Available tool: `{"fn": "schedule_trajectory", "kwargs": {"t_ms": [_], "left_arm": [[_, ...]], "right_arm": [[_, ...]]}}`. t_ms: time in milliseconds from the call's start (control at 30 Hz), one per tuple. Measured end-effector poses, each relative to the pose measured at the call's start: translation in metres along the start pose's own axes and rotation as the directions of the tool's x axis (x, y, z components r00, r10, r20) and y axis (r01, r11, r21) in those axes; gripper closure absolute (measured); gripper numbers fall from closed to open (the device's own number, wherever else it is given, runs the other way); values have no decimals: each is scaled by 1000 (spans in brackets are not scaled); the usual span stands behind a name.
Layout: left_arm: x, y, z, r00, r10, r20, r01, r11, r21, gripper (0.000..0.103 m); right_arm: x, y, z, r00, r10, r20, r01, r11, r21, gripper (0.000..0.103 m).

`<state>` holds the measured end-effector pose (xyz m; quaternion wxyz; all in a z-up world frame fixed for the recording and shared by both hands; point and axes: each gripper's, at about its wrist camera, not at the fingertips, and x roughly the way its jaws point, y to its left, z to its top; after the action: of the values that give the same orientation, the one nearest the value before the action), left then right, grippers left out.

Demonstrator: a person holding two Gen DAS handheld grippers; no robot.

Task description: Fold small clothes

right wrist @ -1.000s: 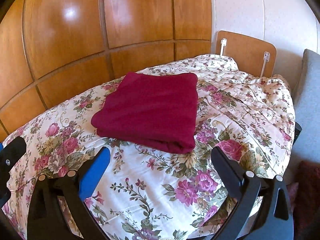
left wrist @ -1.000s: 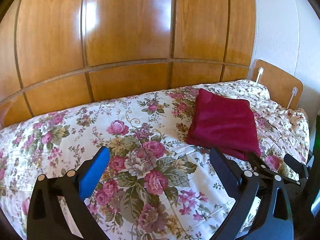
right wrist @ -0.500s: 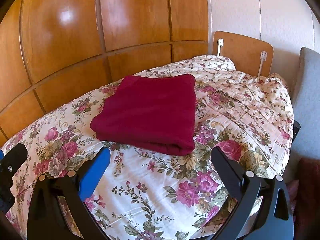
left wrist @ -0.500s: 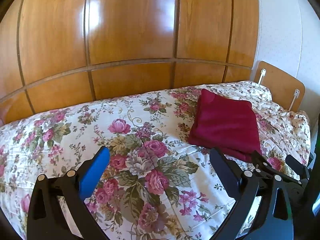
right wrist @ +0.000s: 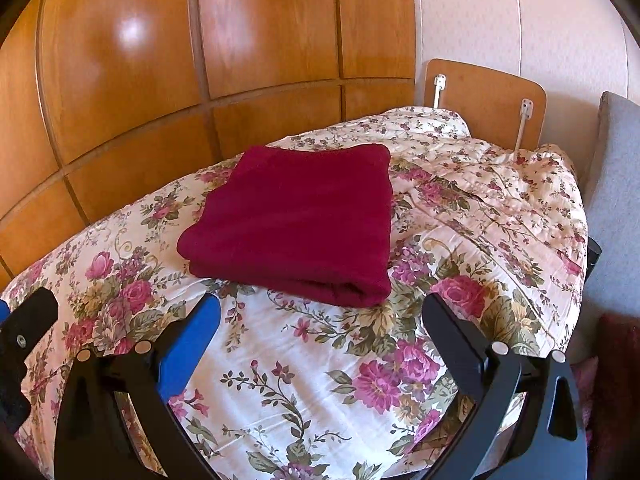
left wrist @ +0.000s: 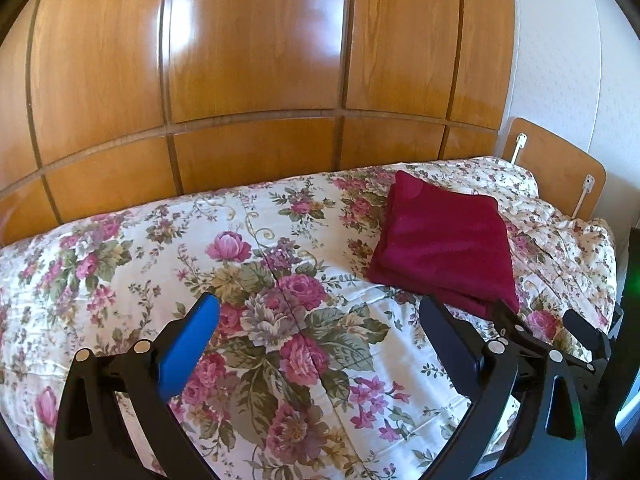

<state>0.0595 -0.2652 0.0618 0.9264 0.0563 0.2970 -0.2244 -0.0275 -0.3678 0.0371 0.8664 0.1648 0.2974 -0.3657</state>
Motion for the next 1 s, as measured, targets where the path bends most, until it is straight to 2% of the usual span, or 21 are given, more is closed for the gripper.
{"fn": "schedule_trajectory", "kwargs": {"t_ms": [1000], "left_arm": [[-11,-1,5,1000,-1,29,1,1000,-1,4]], "right_arm": [[2,5,-7,999,31,-26,-31,1000,-1,2]]}}
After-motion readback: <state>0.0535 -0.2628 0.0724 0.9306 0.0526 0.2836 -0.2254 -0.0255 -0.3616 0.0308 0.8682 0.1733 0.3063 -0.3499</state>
